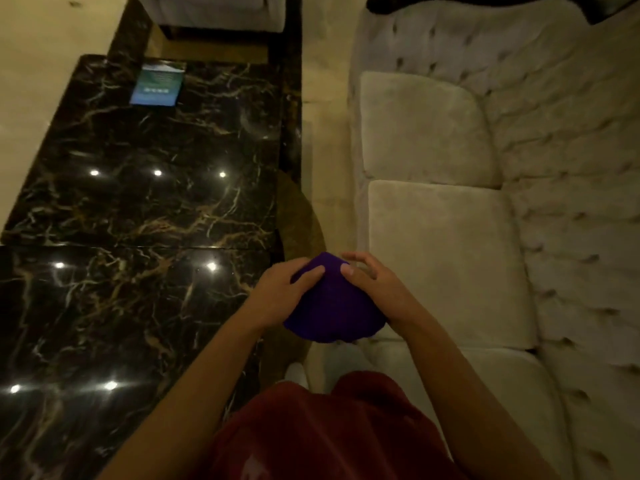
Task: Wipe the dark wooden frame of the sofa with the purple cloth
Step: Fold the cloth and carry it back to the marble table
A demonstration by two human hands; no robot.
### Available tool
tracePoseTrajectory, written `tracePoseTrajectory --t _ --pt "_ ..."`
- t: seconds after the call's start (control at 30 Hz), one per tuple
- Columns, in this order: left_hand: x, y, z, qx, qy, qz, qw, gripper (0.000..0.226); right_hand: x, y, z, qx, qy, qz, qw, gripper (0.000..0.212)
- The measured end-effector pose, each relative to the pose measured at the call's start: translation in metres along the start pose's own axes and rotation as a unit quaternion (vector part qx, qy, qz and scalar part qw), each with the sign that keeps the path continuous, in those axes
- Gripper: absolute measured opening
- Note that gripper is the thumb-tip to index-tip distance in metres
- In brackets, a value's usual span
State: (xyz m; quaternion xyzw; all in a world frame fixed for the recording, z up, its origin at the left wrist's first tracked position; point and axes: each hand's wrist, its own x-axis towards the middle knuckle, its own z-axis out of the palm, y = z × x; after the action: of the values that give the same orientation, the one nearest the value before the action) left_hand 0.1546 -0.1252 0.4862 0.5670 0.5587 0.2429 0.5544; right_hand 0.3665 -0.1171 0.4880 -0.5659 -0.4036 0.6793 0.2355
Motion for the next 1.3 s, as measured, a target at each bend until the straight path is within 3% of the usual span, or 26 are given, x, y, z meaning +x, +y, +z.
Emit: tracePoseTrajectory --t 0.13,0.23,0.37,0.5,0.63,0.7,0.8,0.97,1.1,1.13,1.3 --pt "0.027 -0.010 -0.008 -0.079 0.104 -0.030 0.991 0.019 0.064 -0.015 -0.001 0.054 -0.059 0.086 0.993 0.061" --pt "0.064 -0.015 -0.028 -0.187 0.192 -0.079 0.960 0.024 0.138 -0.026 -0.001 0.100 -0.118 0.108 0.982 0.055" --pt "0.118 -0.028 -0.046 -0.383 0.339 -0.168 0.843 0.022 0.235 -0.031 0.001 0.181 -0.204 0.180 0.945 0.063" --pt "0.165 -0.054 -0.061 -0.451 0.409 -0.201 0.767 0.023 0.323 -0.029 0.011 0.091 -0.249 0.243 0.933 0.090" --pt "0.195 -0.110 -0.072 -0.498 0.459 -0.232 0.698 0.017 0.399 -0.022 0.036 -0.052 -0.222 0.174 0.958 0.042" --pt "0.210 -0.168 -0.066 -0.513 0.485 -0.274 0.653 0.024 0.446 0.010 0.062 -0.156 -0.234 0.162 0.946 0.039" --pt "0.230 -0.236 -0.062 -0.509 0.486 -0.324 0.633 0.048 0.503 0.041 0.092 -0.272 -0.275 0.140 0.912 0.046" --pt "0.257 -0.344 -0.064 -0.427 0.481 -0.405 0.650 0.047 0.573 0.094 0.133 -0.442 -0.312 0.103 0.835 0.049" --pt "0.280 -0.415 -0.080 -0.363 0.477 -0.461 0.654 0.046 0.611 0.134 0.169 -0.551 -0.317 0.017 0.772 0.041" --pt "0.281 -0.420 -0.083 -0.344 0.467 -0.462 0.670 0.046 0.612 0.133 0.170 -0.563 -0.317 -0.006 0.764 0.040" --pt "0.280 -0.467 -0.091 -0.310 0.405 -0.524 0.682 0.051 0.635 0.148 0.206 -0.711 -0.308 -0.094 0.625 0.045"
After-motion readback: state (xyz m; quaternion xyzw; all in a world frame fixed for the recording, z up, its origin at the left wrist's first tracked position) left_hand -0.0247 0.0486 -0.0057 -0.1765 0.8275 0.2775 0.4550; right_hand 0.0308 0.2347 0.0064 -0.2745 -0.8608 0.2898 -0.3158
